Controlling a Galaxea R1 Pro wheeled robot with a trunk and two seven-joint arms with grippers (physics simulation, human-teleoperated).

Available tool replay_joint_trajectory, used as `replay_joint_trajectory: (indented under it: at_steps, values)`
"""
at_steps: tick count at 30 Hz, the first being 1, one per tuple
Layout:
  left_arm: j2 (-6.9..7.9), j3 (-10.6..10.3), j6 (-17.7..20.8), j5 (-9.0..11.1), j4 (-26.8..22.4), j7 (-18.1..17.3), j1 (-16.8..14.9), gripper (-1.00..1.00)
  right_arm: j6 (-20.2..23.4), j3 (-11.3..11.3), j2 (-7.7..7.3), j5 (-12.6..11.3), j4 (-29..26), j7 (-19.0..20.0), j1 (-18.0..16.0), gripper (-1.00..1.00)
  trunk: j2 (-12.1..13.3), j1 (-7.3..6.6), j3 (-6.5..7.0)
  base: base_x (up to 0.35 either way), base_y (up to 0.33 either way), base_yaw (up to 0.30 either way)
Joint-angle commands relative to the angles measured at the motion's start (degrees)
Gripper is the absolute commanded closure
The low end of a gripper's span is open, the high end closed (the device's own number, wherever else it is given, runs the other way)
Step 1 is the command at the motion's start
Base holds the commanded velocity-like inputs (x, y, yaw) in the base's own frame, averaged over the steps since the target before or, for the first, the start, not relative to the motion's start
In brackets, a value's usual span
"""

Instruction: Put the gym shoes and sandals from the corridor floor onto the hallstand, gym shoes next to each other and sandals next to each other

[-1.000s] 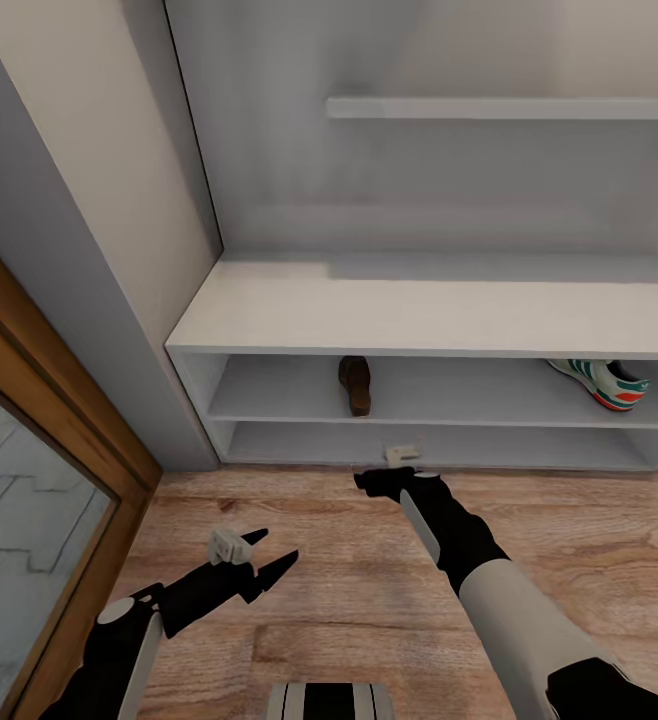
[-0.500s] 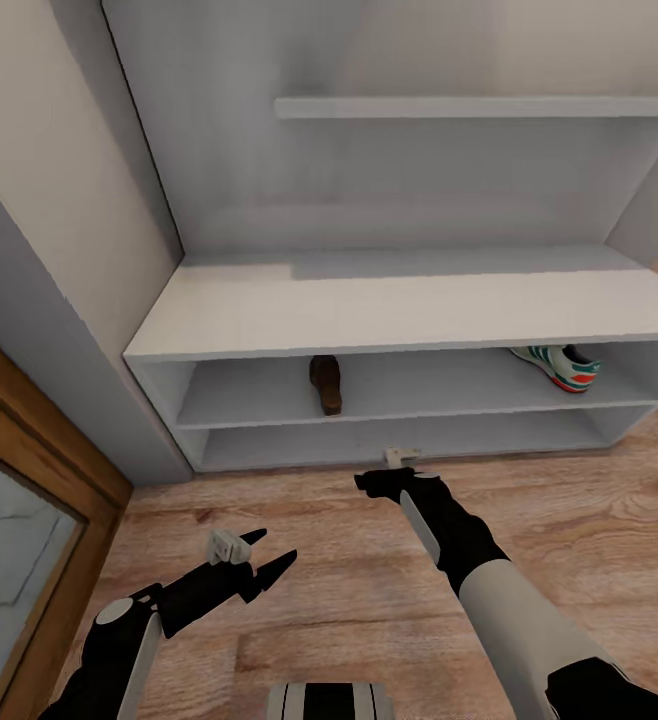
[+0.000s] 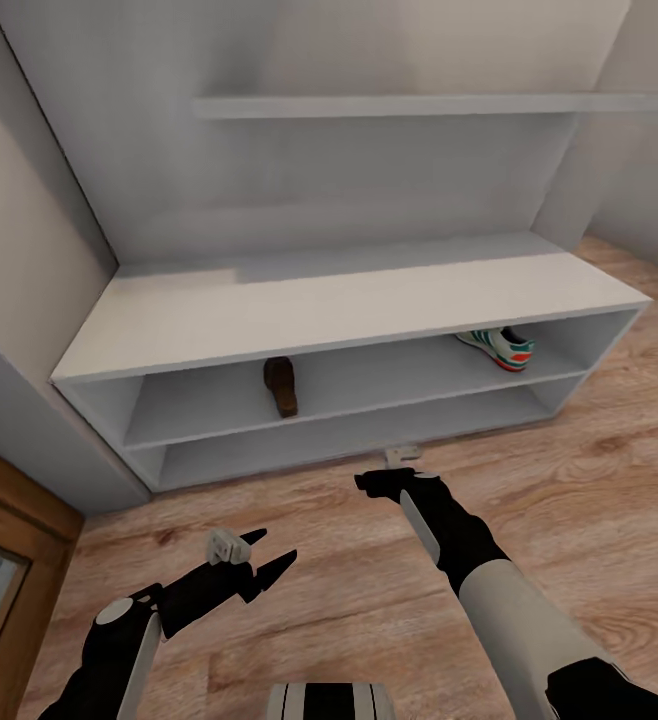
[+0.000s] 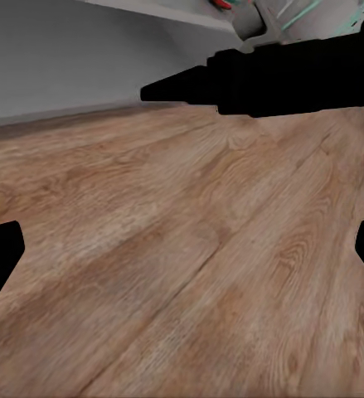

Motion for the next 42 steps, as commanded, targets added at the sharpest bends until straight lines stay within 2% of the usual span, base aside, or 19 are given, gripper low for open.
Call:
replay_joint_trajectory:
  at_steps: [1,42]
  values:
    - [0.0,0.0,0.0,0.0,0.0,0.0,0.0,-1.0,0.0,0.0,0.0,-0.01,0.01,0.0,0.0,-1.0,0.0,0.0,0.0,0.0,0.0,-0.299]
    - [0.0,0.09,0.0,0.0,0.0,0.0,-0.01,-1.0,0.05,0.0,0.0,-0.02,-0.01,0.16,0.0,-1.0,0.0,0.0,0.0,0.0,0.0,-0.299]
